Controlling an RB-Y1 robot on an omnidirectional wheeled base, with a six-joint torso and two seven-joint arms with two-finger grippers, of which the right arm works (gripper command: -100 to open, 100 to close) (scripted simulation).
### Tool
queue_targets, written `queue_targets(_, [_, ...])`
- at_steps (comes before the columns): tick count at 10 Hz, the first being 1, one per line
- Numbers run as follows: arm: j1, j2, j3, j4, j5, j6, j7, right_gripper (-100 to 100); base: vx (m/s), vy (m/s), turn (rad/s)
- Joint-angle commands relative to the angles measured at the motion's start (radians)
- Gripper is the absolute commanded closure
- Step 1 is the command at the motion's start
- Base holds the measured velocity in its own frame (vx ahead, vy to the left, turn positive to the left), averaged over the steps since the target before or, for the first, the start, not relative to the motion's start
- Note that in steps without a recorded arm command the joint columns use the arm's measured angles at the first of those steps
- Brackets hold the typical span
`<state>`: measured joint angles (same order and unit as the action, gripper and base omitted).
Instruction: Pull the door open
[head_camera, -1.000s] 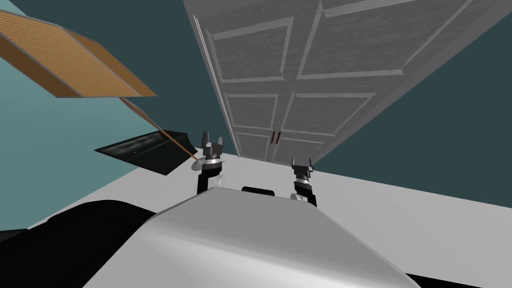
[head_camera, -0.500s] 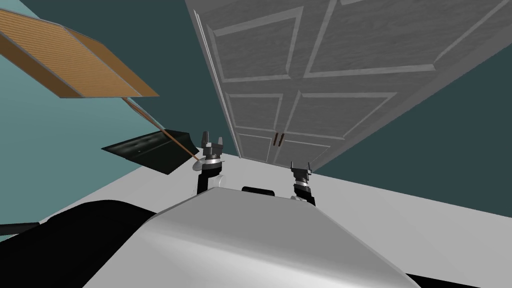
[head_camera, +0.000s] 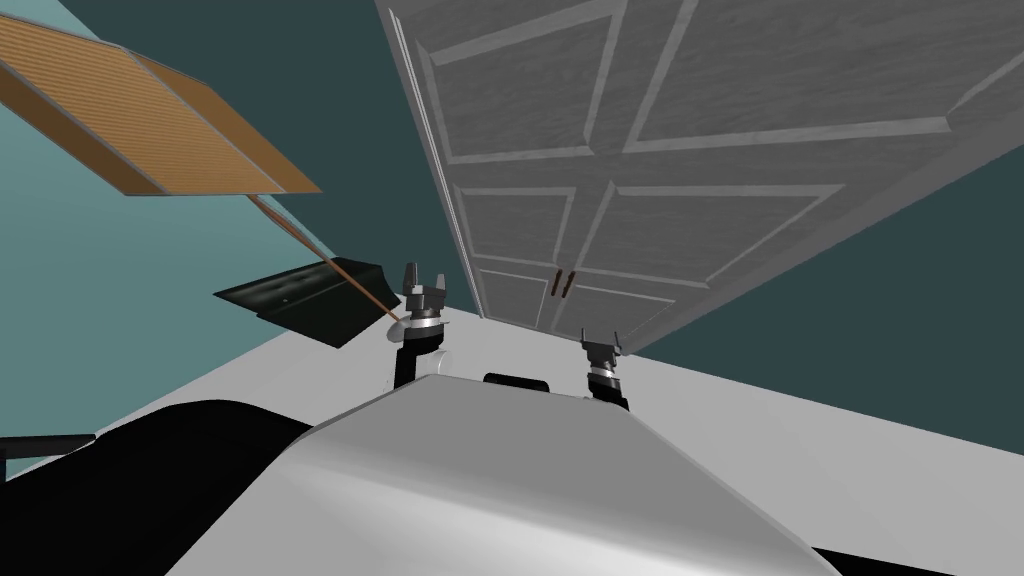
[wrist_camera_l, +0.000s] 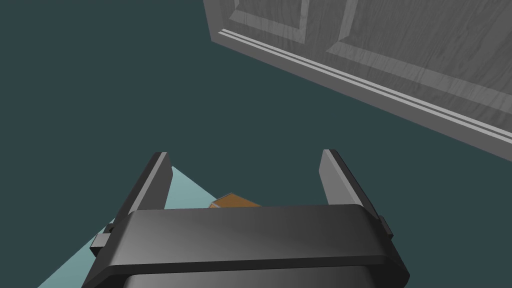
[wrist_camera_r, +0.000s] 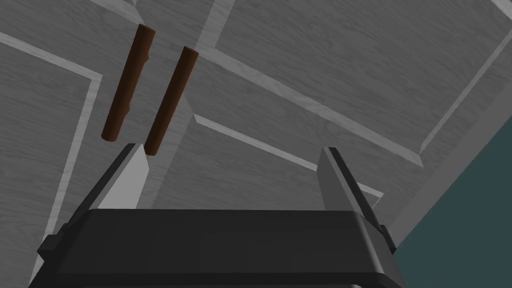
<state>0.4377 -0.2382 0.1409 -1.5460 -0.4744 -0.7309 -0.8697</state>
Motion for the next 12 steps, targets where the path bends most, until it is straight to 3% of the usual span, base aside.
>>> queue_targets(1, [-0.006, -0.011, 0.008, 0.041, -0.016, -0.017, -0.043, -100, 0.108, 0.016, 0.06])
queue_targets(12, [-0.03, -0.073, 0.058, 0.254, -0.116, -0.101, -0.283, -100, 0.106, 0.01, 0.058])
